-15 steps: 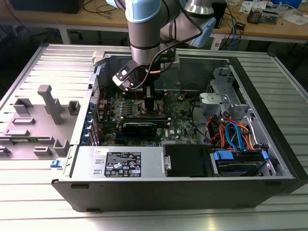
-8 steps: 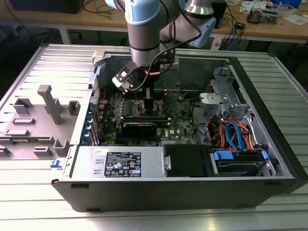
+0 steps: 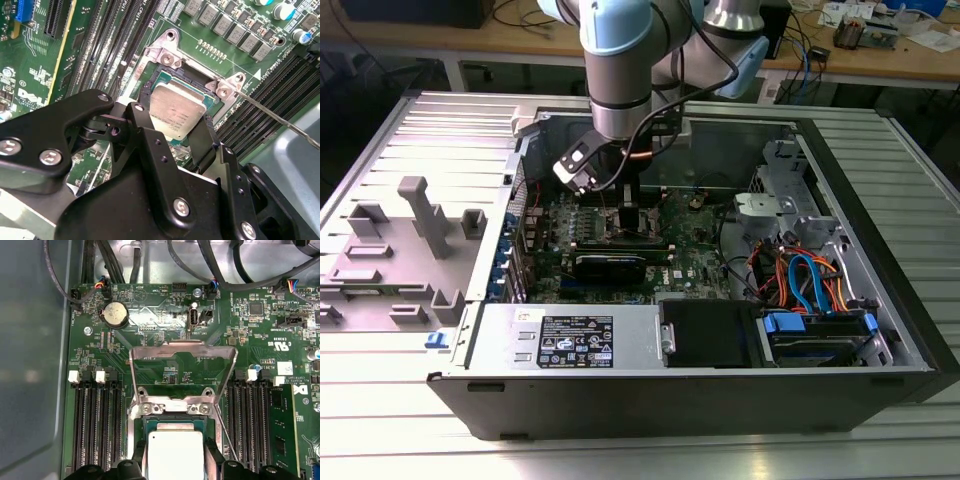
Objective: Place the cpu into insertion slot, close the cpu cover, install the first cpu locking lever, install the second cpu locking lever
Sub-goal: 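Place the cpu into insertion slot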
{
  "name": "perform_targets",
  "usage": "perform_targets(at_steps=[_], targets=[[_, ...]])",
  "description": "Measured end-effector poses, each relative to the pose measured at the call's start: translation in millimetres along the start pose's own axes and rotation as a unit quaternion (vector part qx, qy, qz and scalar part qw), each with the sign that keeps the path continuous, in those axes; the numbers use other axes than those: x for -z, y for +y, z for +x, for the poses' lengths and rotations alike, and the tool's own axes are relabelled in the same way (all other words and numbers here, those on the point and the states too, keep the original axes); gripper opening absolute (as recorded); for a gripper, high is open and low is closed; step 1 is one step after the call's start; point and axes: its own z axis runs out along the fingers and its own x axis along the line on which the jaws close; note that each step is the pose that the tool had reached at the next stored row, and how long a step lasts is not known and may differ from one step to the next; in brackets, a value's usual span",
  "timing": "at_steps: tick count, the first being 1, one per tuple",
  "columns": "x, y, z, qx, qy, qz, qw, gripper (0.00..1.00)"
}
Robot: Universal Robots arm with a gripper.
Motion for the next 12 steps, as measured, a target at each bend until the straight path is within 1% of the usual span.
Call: perform_targets(at_steps=[2, 3, 7, 9, 12], targets=[[-0.8, 0.5, 0.1, 0.0, 0.0, 0.0, 1.0, 0.55], [-0.9, 0.4, 0.0, 0.0, 0.0018, 0.0, 1.0, 0.55], [-1.0, 0.5, -0.4, 0.0, 0.0051, 0.0, 1.0, 0.55], [-0.8, 0.4, -0.6, -0.001, 0.0064, 0.0, 1.0, 0.55], [-0.8, 0.4, -0.7, -0.001, 0.0075, 0.0, 1.0, 0.55]])
